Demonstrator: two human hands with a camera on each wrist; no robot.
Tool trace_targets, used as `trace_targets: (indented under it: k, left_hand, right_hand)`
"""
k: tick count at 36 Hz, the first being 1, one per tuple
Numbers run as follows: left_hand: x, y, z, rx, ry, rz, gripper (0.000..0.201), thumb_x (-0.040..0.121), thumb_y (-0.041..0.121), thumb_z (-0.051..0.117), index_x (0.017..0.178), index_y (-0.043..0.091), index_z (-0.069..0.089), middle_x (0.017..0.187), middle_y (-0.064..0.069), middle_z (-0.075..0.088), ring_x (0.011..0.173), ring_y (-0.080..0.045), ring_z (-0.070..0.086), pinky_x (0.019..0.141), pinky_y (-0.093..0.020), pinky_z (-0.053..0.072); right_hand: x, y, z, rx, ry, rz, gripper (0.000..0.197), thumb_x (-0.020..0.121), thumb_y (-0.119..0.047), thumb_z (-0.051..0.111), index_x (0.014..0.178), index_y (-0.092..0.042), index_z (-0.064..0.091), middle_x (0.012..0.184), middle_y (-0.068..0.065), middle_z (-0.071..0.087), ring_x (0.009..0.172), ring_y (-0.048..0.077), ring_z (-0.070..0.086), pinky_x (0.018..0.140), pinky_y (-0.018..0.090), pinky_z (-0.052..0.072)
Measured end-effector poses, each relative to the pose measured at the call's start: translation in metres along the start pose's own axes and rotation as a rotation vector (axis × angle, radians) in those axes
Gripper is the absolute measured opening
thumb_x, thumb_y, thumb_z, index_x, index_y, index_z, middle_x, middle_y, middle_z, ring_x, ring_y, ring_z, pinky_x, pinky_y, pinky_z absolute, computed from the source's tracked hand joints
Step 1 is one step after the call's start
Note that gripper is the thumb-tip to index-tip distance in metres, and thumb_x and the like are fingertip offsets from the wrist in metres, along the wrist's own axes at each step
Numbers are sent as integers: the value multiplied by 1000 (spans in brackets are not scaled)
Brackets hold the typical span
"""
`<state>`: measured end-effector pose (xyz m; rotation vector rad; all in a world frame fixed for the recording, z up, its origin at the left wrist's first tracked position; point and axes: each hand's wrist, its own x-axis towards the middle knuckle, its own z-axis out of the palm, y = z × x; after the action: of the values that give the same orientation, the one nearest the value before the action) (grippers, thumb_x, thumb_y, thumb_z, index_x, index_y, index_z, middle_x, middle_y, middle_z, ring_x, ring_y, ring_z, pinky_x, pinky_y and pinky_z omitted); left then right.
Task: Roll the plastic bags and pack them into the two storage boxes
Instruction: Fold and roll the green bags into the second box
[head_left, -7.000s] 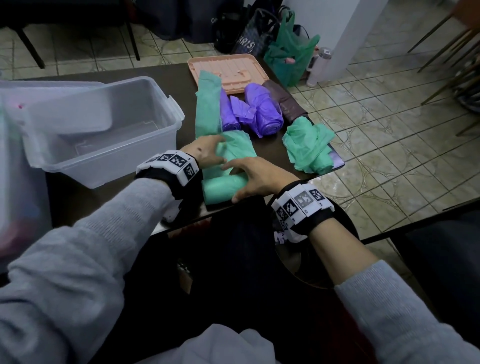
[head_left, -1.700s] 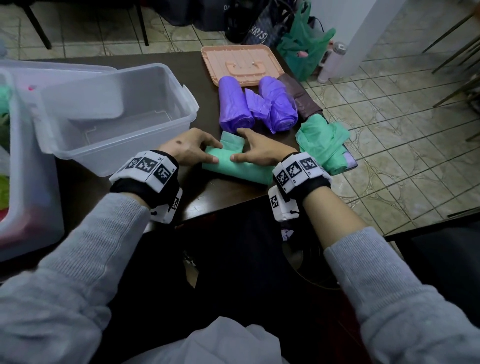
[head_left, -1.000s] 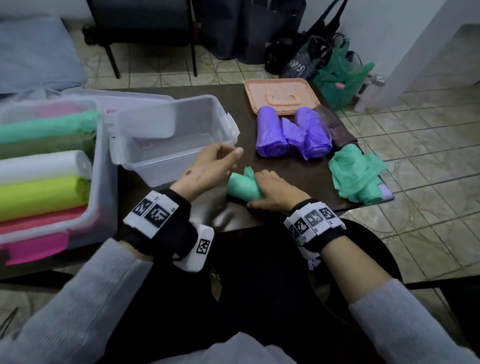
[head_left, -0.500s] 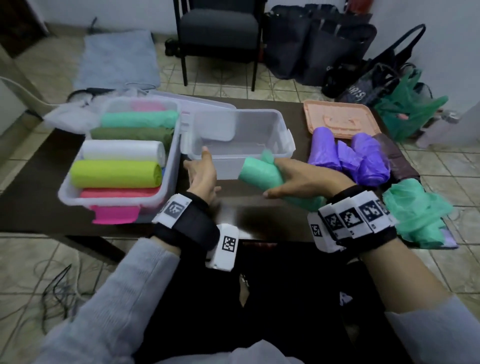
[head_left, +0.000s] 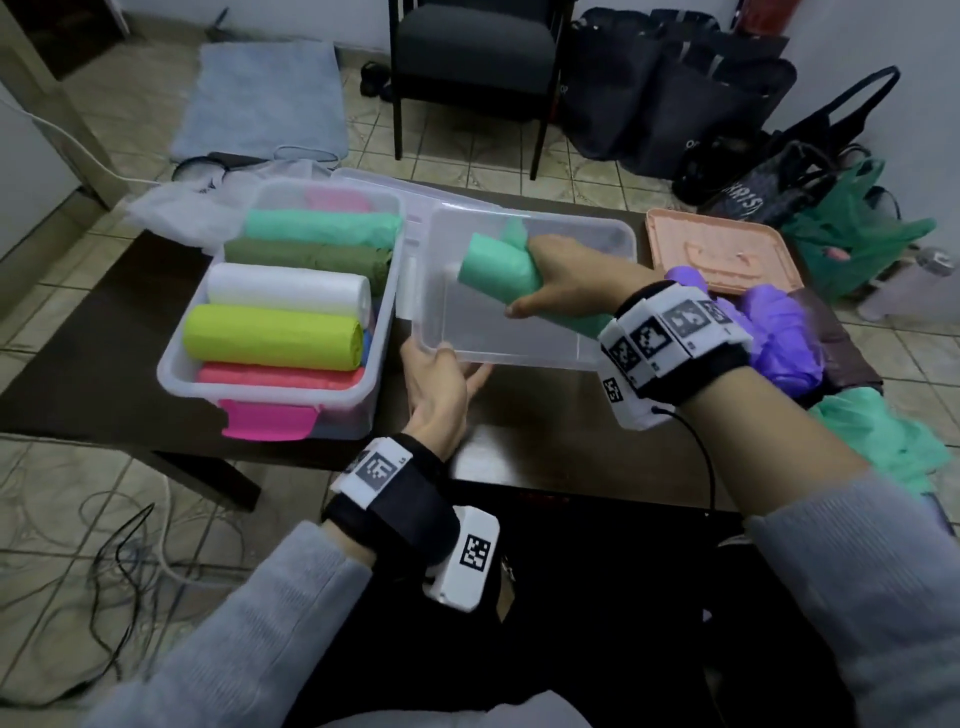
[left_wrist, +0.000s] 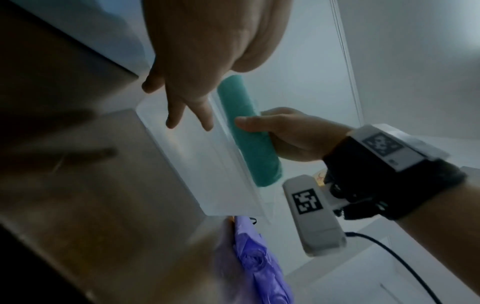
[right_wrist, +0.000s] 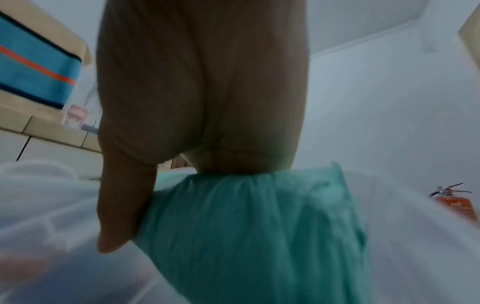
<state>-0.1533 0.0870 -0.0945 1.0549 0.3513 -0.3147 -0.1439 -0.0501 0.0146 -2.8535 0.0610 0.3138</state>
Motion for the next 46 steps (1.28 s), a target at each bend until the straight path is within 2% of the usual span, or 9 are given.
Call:
trace_targets:
  k: [9, 15, 20, 25, 31, 34, 38, 41, 46]
  left_hand:
    - [-1, -16, -14, -62, -11, 42, 56, 93, -8, 25, 142, 18, 30, 143, -15, 40, 123, -33, 50, 75, -35, 58]
    - [0, -24, -23, -92, -8, 35, 56, 90, -11, 24, 138, 17, 33, 144, -14, 40, 125, -34, 48, 73, -34, 59]
    - [1, -24, -24, -93, 7, 25, 54, 90, -11, 25, 135, 15, 37, 141, -15, 43, 123, -35, 49, 69, -33, 59]
    - [-1, -22, -22, -102, 7, 32, 50, 91, -11, 25, 126, 22, 38, 147, -11, 36, 126, -35, 46, 65, -30, 59]
    - [-1, -17, -19, -107, 8, 30, 51, 90, -12, 24, 129, 17, 38, 145, -13, 38, 125, -35, 47, 66, -31, 59]
    - [-1, -13, -16, -98, 2, 43, 51, 89, -12, 25, 129, 17, 39, 144, -14, 40, 124, -35, 49, 67, -32, 59]
    - [1, -5, -12, -101, 16, 16, 49, 91, -12, 27, 136, 6, 38, 141, -23, 41, 123, -39, 49, 70, -38, 59]
    - [0, 3, -7, -107, 40, -10, 50, 93, -12, 28, 142, 0, 28, 142, -34, 32, 125, -44, 45, 75, -44, 58]
    - [1, 14, 5, -82, 70, -58, 47, 96, -9, 29, 142, 2, 32, 136, -26, 45, 113, -40, 56, 77, -42, 55]
  right_hand:
    - [25, -9, 48, -15, -196, 99, 75, 77, -26, 76, 129, -8, 24, 122, 21, 55, 106, 33, 56, 89, 38, 44]
    - [33, -10, 55, -46, -232, 31, 67, 81, -31, 73, 132, -4, 39, 135, 16, 46, 120, 29, 46, 95, 31, 36]
    - [36, -10, 64, -141, -235, 20, 56, 88, -34, 61, 136, -11, 42, 134, 17, 42, 127, 32, 33, 105, 39, 33]
    - [35, -11, 67, 1, -178, 17, 71, 90, -24, 59, 148, -11, 20, 145, 18, 35, 134, 31, 34, 108, 33, 27]
    - [35, -8, 64, 10, -167, -1, 45, 95, -26, 53, 136, -9, 43, 140, 12, 45, 127, 26, 43, 101, 28, 31]
    - [31, -4, 53, 36, -16, -15, 38, 98, -26, 47, 134, -14, 48, 140, 12, 45, 129, 27, 40, 106, 31, 28]
    - [19, 12, 35, 317, 547, 8, 25, 93, -8, 46, 108, -12, 66, 112, 5, 64, 93, 13, 54, 81, 15, 35]
    - [8, 33, 29, 197, 868, 150, 30, 88, -8, 43, 110, -14, 63, 115, 7, 61, 106, 23, 52, 89, 24, 32]
    - [-6, 64, 36, 389, 550, 625, 44, 96, -17, 38, 138, -4, 37, 142, 19, 38, 129, 34, 37, 102, 36, 31]
